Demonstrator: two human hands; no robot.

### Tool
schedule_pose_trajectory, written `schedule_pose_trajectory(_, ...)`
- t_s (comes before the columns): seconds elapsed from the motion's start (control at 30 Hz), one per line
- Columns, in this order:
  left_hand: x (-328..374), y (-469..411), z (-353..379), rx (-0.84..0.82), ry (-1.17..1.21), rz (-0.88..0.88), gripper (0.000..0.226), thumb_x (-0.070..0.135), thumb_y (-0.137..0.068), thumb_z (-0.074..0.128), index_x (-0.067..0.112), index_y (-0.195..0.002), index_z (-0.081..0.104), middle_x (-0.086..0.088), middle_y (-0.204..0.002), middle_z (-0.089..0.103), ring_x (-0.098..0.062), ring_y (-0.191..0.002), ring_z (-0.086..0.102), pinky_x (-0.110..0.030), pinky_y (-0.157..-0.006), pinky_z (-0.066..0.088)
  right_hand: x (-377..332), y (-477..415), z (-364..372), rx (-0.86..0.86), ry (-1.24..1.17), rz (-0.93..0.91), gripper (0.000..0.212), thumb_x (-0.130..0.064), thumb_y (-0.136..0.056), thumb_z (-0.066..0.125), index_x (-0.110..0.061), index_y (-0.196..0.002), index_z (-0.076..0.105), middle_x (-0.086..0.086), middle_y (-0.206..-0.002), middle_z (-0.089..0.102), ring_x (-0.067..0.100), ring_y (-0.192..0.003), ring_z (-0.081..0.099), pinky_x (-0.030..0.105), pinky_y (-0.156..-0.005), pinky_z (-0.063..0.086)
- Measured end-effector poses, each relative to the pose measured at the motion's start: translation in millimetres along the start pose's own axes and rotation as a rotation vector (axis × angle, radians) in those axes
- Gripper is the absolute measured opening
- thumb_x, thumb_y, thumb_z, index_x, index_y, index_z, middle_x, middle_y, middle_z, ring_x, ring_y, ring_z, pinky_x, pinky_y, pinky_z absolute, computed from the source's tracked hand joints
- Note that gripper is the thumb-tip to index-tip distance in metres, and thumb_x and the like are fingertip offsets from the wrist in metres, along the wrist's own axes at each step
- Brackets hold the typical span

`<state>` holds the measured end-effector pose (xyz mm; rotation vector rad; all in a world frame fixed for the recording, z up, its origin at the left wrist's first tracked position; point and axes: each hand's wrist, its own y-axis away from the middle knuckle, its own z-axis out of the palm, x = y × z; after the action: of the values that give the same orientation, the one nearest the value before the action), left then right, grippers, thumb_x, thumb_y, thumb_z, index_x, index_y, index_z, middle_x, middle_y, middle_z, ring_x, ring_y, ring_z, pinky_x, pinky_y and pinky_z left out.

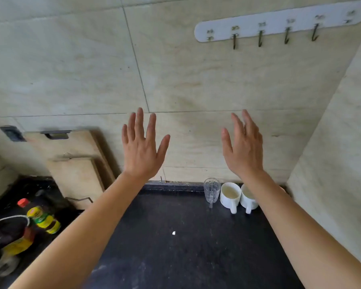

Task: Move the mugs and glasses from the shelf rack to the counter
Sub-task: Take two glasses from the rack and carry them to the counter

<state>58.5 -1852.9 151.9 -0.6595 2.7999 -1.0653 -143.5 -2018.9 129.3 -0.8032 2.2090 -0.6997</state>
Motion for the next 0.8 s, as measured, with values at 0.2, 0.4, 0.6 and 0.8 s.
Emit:
schedule_pose_trajectory(0.2,-60,112,-102,0.09,-0.225,-0.206,0.069,0.051,-0.102,0.034,0.009,-0.155,0.025,-0.023,-0.163,0.013,-0.04,-0.151,0.01,-0.06,-0.118,0.015,-98,36,19,0.015,-0.14,-0.283,0.066,-0.047,-0.104,0.04,-0.011,-0.158,0.026,0.025,-0.166,0.014,0.044,-0.151,0.021,0.055,-0.12,0.02)
schedule_pose_trajectory(0.4,-103,261,-184,0.006,-0.444,-0.502,0.072,0.053,-0.099,0.034,0.007,-0.155,0.027,-0.023,-0.163,0.015,-0.04,-0.151,0.011,-0.062,-0.117,0.017,-218,140,56,-0.298,-0.39,-0.51,0.075,-0.055,-0.102,0.036,-0.017,-0.162,0.013,0.02,-0.169,0.0,0.041,-0.155,0.006,0.059,-0.123,0.013)
schedule_pose_trajectory(0.6,-145,357,-309,0.131,-0.592,-0.654,0.073,0.052,-0.099,0.037,0.01,-0.156,0.022,-0.021,-0.164,0.012,-0.038,-0.152,0.008,-0.059,-0.119,0.011,-367,216,24,-0.343,-0.564,-0.738,0.074,-0.055,-0.101,0.041,-0.018,-0.161,0.02,0.02,-0.168,0.008,0.04,-0.155,0.01,0.058,-0.122,0.011)
schedule_pose_trajectory(0.8,-181,473,-439,0.217,-0.701,-0.783,0.074,0.05,-0.098,0.043,0.01,-0.156,0.024,-0.021,-0.164,0.009,-0.038,-0.152,0.006,-0.061,-0.118,0.013,-514,317,-33,-0.274,-0.714,-0.943,0.075,-0.054,-0.101,0.043,-0.018,-0.161,0.018,0.017,-0.169,0.003,0.038,-0.156,0.005,0.057,-0.124,0.007)
